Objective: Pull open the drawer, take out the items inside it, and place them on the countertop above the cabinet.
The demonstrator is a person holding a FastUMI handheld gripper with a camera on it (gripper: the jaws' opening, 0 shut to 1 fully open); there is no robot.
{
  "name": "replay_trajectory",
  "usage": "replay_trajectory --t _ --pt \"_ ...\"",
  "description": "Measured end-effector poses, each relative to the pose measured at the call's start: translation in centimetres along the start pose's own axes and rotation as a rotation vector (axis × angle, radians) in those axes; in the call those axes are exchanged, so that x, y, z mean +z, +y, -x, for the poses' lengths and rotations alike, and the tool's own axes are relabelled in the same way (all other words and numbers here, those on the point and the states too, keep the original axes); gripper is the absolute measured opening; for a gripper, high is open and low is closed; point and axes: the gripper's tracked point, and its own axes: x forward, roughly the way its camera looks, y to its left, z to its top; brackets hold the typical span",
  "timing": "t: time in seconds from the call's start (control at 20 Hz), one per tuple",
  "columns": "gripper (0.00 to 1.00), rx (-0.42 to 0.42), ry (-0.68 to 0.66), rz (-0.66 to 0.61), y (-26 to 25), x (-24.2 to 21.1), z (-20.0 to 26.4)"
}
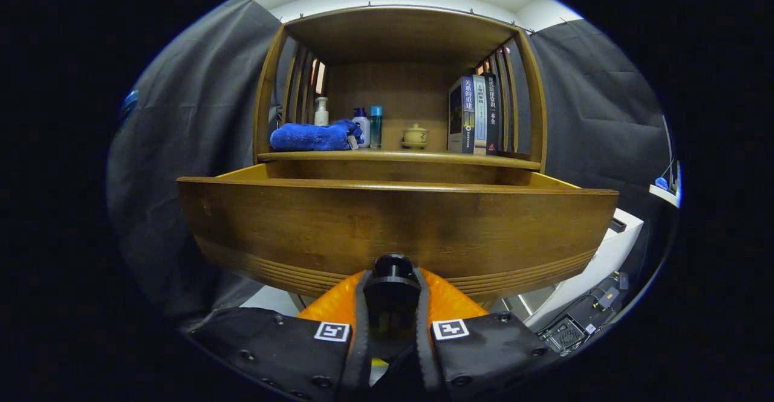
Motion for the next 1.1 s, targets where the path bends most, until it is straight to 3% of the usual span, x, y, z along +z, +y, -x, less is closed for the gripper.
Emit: replay_trajectory --t 0.4,0.6,0.7,1.1 --pt "0.45 0.000 -0.018 0.010 -0.1 -0.1 -0.1" --pt "0.55 0.033 -0.012 0.003 0.7 -0.3 0.2" --pt "0.74 0.059 -0.023 0.015 1.4 0.1 0.6" --pt "0.91 0.095 -0.146 0.005 3.1 5.6 2.7"
